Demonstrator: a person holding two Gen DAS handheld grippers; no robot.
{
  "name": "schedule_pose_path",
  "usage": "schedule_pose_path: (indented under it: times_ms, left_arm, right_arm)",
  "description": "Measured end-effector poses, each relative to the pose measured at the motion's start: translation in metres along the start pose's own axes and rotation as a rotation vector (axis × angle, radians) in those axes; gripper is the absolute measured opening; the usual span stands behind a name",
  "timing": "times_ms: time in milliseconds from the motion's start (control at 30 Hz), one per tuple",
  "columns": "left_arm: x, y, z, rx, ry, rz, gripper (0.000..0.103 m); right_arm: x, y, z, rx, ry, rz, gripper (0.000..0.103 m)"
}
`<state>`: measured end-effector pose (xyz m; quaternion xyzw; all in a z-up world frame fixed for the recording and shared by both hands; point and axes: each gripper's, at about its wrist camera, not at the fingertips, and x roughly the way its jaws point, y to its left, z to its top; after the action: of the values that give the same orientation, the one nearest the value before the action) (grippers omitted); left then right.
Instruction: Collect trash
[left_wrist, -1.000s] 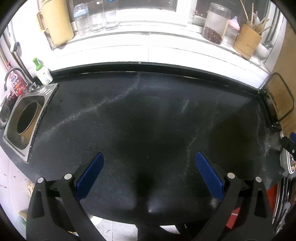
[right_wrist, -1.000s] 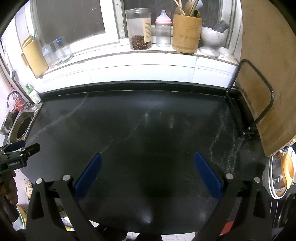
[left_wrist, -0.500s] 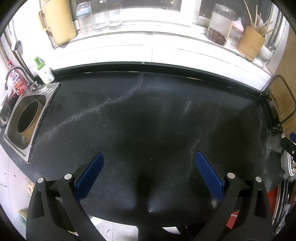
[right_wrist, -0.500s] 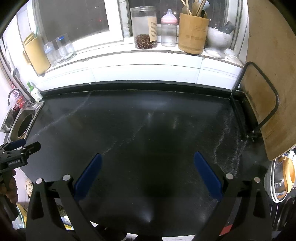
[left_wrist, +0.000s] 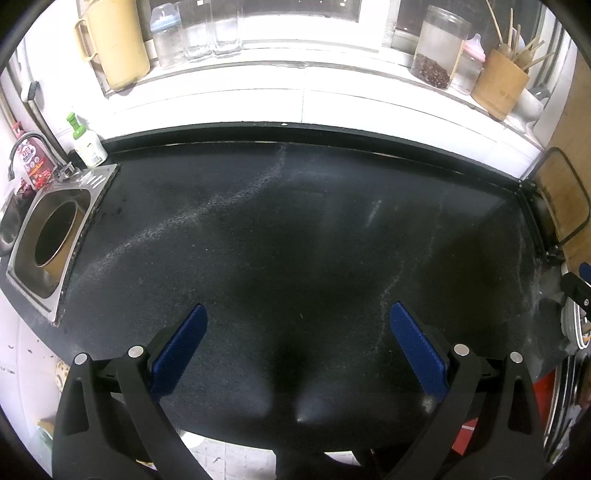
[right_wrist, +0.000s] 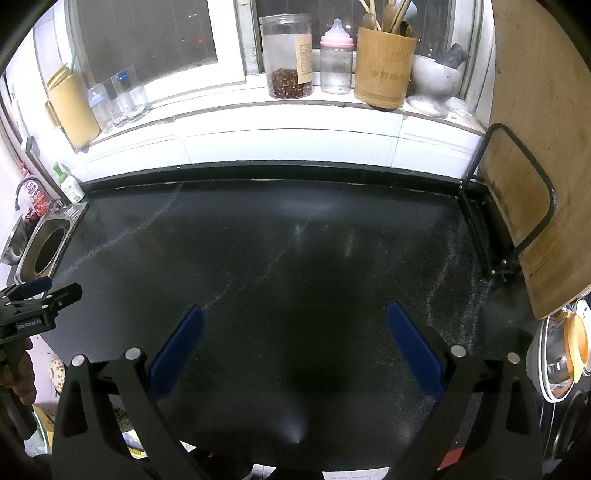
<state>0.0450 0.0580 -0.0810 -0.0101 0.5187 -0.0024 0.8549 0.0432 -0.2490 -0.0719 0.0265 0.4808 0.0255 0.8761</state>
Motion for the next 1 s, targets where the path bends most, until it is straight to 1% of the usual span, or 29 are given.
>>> schedule_pose_path:
  times_ms: [400, 567, 1000]
  left_arm:
    - [-0.0016, -0.0028, -0.0018, 0.009, -0.001, 0.009, 0.096]
    - [-0.0035, -0.003, -0.0021, 0.014, 0.001, -0.001, 0.096]
    - [-0.009, -0.005, -0.0045, 0.024, -0.011, 0.016, 0.096]
  right_arm:
    - [-0.0023, -0.0013, -0.0027, 0.003, -0.003, -0.002, 0.096]
    - [-0.0025, -0.0014, -0.0035, 0.005, -0.001, -0.002, 0.096]
    - [-0.0041, -0.0017, -0.0048, 0.004, -0.003, -0.004, 0.096]
